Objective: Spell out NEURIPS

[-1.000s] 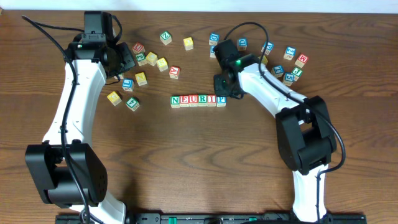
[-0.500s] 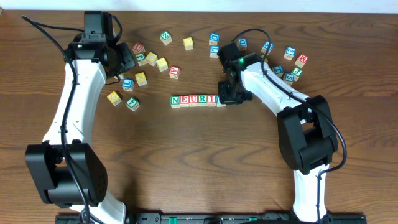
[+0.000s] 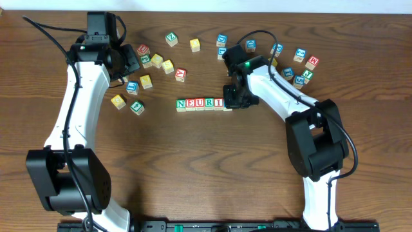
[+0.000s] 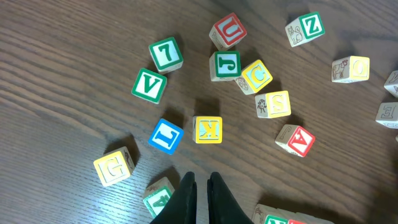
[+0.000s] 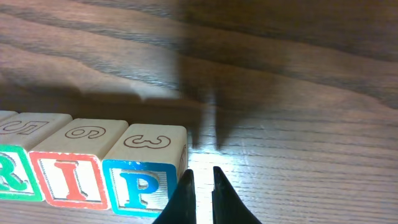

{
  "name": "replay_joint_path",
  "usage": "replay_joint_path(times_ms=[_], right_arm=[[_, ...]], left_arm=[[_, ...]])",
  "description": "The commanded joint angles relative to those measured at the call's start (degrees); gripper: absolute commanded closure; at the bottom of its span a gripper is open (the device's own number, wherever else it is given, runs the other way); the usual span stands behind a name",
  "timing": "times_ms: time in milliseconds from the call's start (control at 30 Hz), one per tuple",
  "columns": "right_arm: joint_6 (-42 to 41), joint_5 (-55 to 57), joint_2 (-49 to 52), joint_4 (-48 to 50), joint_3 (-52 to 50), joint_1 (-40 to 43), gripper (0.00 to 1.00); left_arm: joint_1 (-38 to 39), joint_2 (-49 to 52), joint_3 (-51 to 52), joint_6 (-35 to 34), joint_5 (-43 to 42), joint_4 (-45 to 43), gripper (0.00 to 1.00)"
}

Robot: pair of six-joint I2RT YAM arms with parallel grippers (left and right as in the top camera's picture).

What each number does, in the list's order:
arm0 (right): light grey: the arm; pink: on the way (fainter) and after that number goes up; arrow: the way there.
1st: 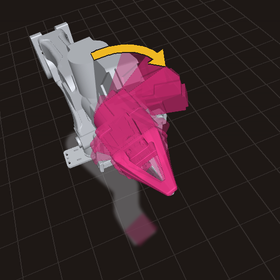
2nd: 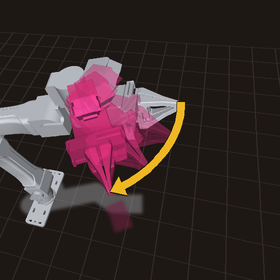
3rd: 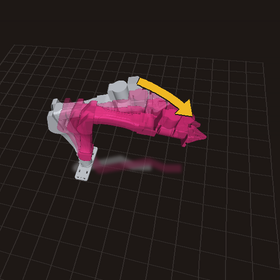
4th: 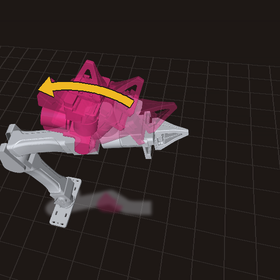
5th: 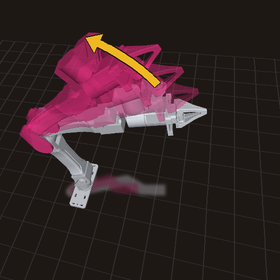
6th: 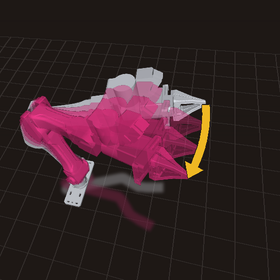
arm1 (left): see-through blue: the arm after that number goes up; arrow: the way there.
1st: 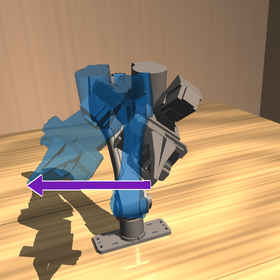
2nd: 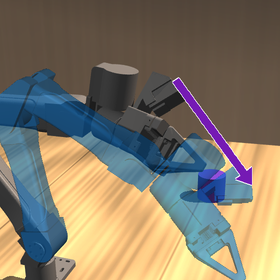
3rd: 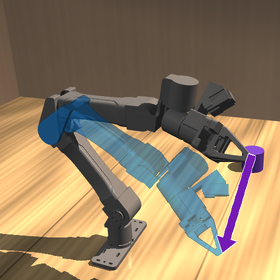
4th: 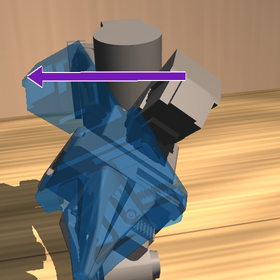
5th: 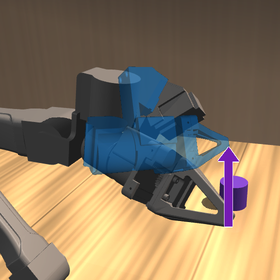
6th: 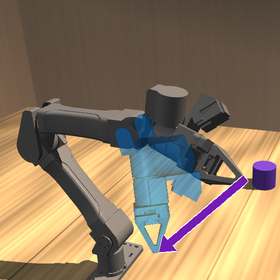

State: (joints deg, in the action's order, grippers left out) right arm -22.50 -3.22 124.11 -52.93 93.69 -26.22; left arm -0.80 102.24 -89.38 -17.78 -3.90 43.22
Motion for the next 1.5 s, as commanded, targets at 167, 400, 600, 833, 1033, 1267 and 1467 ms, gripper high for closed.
replay_joint_path(times_ms=[167,400,600,833,1033,1267,1467], right_arm=[[0.5,0.4,-3.2,0.4,1.3,0.4,0.98],[0.7,4.8,-9.0,-0.9,2.6,2.8,0.95],[0.7,5.1,-14.9,-4.7,2.6,8.2,0.97],[0.7,5.2,-16.2,-10.7,2.3,16.2,0.96],[0.8,5.2,-13.5,-10.0,-0.9,20.0,0.97],[2.0,5.2,-8.5,-7.4,-2.1,20.6,0.99],[2.0,5.7,-6.0,-6.6,-2.1,20.6,0.99]], left_arm=[[-0.1,0.5,0.5,0.1,0.9,0.0,0.91],[-0.1,0.5,0.5,0.1,0.9,0.0,0.92],[-0.1,0.5,0.5,0.1,0.9,0.2,0.92],[-0.1,0.5,0.5,0.1,0.9,0.3,0.92],[-0.1,0.5,0.5,0.1,0.9,0.2,0.92],[-0.1,0.5,0.5,0.1,0.9,0.2,0.92],[-0.1,0.5,0.5,0.1,0.9,0.2,0.91]])
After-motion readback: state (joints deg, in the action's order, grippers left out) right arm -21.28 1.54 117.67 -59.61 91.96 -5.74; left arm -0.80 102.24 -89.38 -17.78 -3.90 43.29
